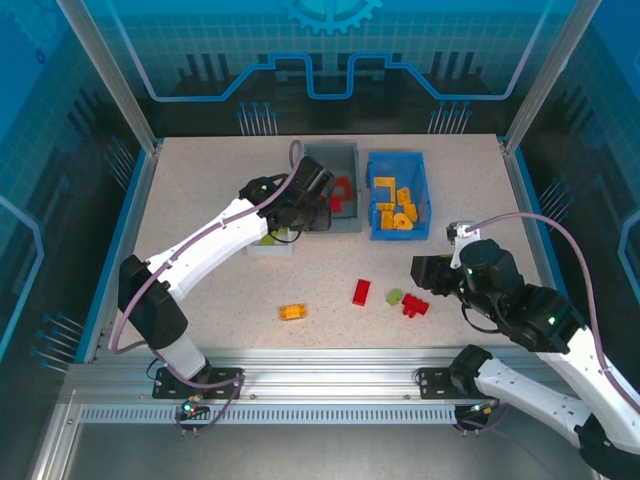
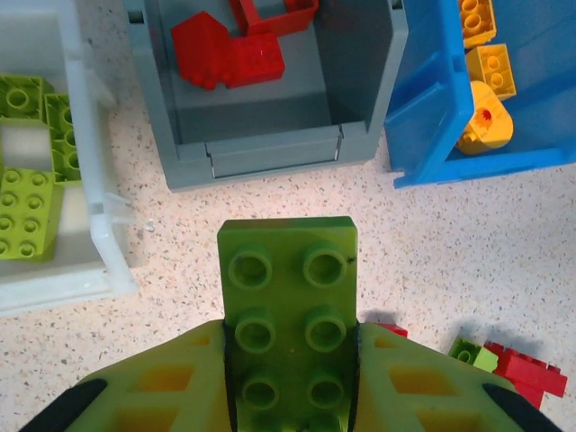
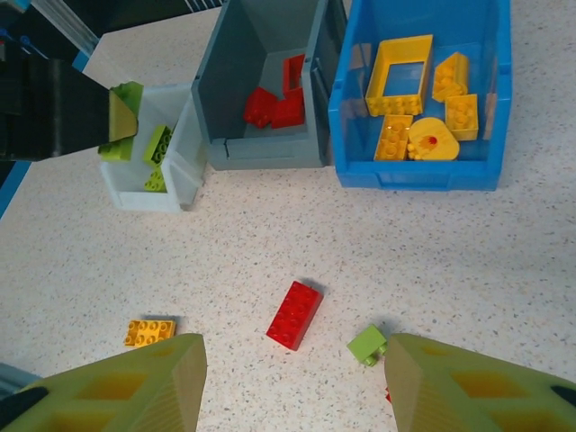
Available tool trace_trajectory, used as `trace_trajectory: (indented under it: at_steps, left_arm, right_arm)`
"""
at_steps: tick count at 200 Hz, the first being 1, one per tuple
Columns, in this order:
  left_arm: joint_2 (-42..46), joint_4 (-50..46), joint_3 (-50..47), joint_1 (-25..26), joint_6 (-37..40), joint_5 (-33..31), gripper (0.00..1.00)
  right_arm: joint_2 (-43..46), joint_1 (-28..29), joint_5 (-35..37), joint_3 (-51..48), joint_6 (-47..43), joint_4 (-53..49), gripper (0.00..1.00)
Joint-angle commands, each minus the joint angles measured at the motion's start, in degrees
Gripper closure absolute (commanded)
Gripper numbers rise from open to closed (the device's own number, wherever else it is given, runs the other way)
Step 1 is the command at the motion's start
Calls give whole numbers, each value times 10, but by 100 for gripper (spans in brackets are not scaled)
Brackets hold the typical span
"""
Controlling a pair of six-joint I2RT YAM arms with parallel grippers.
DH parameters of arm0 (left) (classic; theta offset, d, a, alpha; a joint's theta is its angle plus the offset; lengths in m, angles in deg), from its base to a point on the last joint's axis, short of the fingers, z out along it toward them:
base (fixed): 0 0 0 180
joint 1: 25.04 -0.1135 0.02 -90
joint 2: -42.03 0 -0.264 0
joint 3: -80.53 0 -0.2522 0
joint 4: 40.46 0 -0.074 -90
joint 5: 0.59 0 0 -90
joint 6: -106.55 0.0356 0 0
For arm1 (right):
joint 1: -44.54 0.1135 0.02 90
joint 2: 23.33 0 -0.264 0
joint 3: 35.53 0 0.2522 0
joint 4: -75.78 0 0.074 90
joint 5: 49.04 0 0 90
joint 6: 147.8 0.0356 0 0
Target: Sort the legos into containers by color
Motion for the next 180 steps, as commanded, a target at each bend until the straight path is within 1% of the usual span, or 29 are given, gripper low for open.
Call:
trace_trajectory:
  at_steps: [1, 22, 38, 48, 58, 82, 101, 128, 166, 180]
  left_arm:
    - [3, -7, -1, -14, -5, 7, 69]
    - [5, -31, -12, -50, 5, -7, 69]
    - [21, -17, -49, -86, 15, 1, 69]
    - [26, -10, -71, -110, 23, 8, 68]
    - [23, -5, -85, -132, 35, 8, 68]
    - [6, 30, -116, -174, 60, 20, 68]
    - [-28, 53, -121, -200, 73, 25, 68]
    - [-84, 78, -109, -219, 93, 25, 68]
    - [-148, 83, -82, -222, 97, 27, 68]
    - [-153, 88, -86, -222, 93, 28, 64]
  right_arm:
    - [-16, 4, -41, -14, -16, 38, 44]
    - [-43, 4, -87, -28, -19, 68, 44]
    - [-72, 6, -135, -42, -19, 112, 44]
    - [-92, 14, -157, -47, -20, 143, 44]
    - [-115, 32, -165, -46, -25, 174, 43]
    - [-174, 88, -132, -25, -39, 213, 41]
    - [-210, 116, -108, -12, -41, 233, 41]
    - [-231, 134, -92, -4, -35, 248, 41]
    - [-230, 137, -81, -13, -27, 243, 41]
    - [-228, 136, -81, -18, -26, 242, 41]
